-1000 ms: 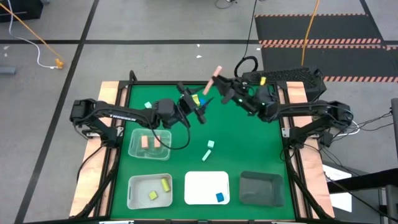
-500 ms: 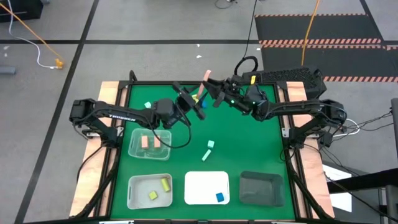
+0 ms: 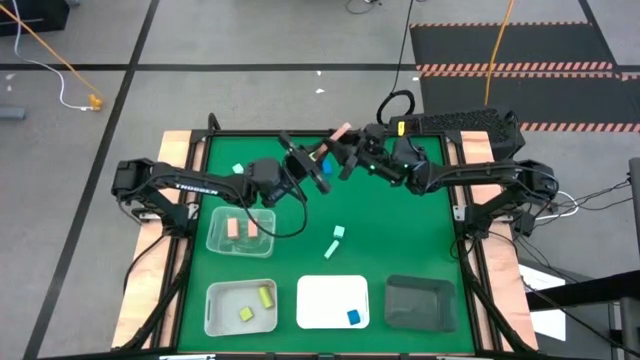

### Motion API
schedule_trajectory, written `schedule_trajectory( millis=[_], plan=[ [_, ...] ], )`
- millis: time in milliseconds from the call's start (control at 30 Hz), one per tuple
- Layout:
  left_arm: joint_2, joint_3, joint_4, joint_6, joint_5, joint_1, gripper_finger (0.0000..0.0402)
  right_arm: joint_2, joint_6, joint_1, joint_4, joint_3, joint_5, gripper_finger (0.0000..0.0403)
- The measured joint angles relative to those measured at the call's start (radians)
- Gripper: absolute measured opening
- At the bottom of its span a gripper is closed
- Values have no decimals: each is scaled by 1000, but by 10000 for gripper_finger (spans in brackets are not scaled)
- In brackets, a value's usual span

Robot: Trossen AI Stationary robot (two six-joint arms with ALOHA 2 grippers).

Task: Sort & place blocks by color
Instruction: Put the light brown block into the transparent bin

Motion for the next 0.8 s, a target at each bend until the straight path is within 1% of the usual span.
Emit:
schedule_trajectory(
  millis=[200,267,367,433,500,633,700,733,800],
  plan=[
    [0,0,-13,7,-15,4,57,-92,-15,-26,-224,0,-2,238],
    [-2,0,-44,-1,-41,9,57,-133,-48,-30,-303,0,7,250],
    [-5,0,-113,-43,-90,21,57,-201,-82,-35,-441,0,23,260],
    [-22,-1,-184,-74,-107,26,57,-244,-75,-34,-546,0,21,261],
    [-36,1,-221,-118,-112,29,57,-276,-47,-31,-652,0,17,260],
    [-109,1,-411,-202,-115,36,57,-305,56,-20,-858,-1,-22,254],
    [-172,0,-583,-266,-109,37,57,-306,107,-17,-945,-1,-35,252],
    [-201,-1,-662,-313,-94,37,57,-301,130,-13,-973,-1,-34,252],
    [-264,3,-821,-448,-12,36,57,-289,159,-7,-1027,-2,-34,252]
  ],
)
